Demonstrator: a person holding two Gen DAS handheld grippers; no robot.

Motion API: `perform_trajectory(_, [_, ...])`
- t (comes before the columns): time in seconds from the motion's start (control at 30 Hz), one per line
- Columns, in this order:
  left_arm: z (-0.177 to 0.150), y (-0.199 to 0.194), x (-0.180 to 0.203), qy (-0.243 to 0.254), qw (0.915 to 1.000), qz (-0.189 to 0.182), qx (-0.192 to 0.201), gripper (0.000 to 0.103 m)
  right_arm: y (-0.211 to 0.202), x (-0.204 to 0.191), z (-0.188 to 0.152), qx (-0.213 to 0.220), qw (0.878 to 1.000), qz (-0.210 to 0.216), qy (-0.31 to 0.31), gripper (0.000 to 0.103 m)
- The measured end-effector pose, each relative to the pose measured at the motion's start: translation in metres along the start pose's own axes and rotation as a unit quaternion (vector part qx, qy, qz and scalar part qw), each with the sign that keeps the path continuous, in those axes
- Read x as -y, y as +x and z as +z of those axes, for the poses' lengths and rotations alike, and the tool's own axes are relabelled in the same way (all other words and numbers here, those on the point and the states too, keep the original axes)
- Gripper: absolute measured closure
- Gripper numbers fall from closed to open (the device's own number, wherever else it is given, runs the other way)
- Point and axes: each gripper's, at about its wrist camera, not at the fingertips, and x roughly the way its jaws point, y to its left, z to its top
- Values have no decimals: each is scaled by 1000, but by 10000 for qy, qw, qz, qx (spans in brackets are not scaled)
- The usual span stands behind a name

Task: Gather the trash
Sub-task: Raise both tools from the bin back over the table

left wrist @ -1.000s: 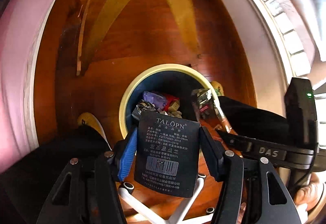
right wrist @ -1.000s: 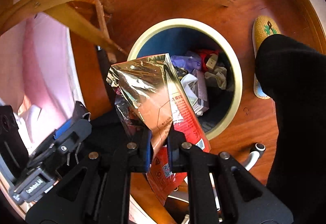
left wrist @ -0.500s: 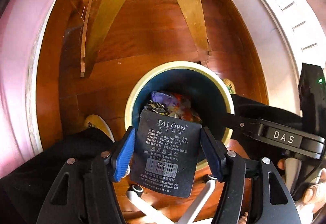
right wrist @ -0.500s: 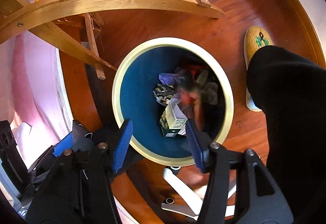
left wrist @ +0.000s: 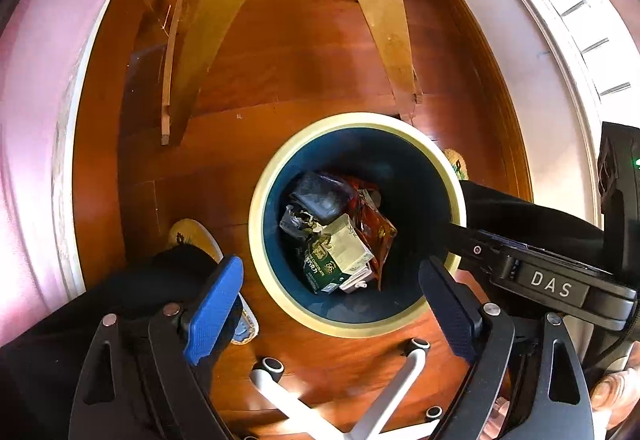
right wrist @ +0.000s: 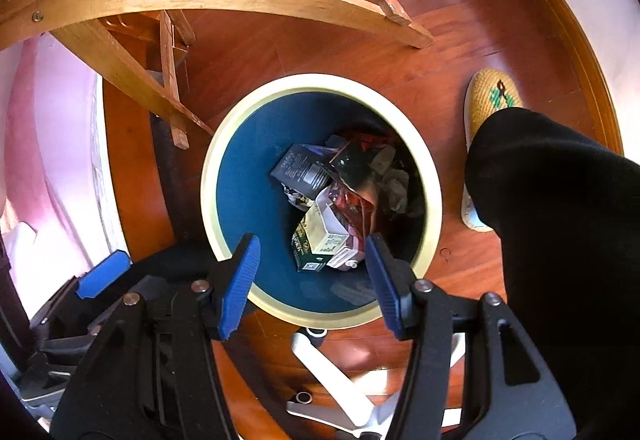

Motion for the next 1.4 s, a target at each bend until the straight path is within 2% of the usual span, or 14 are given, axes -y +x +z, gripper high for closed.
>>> perform_trajectory(0.53, [-7, -23, -9, -166, 9994, 158, 260, 12, -18, -10, -9, 260, 9989, -238, -306, 51])
perform_trajectory(0.67, [-11, -35, -11, -214, 9996, 80, 165, 12, -36, -19, -15, 292, 9978, -338, -493, 51])
perform_trajectory(0.8, [-22, -59, -2, 51, 10000, 6, 57, 12, -65, -33, -28, 193, 9944, -462, -926, 51])
perform_trajectory(0.97, [-50, -109, 18, 802, 9966, 38, 200, 12, -116, -46, -46, 364, 9867, -496, -1504, 48])
perform_trajectory(1.1, [-65, -164, 23, 1216, 9896, 290, 717, 12, -163, -54, -57, 664, 9799, -490, -1816, 47])
perform_trajectory(1.27, [-63, -240, 21, 1321, 9818, 333, 1327, 12, -228, -76, -68, 1087, 9653, -485, -2324, 47])
perform_trajectory(1.4, [-50, -302, 25, 1434, 9722, 362, 1814, 12, -280, -99, -71, 1395, 9531, -438, -2650, 47])
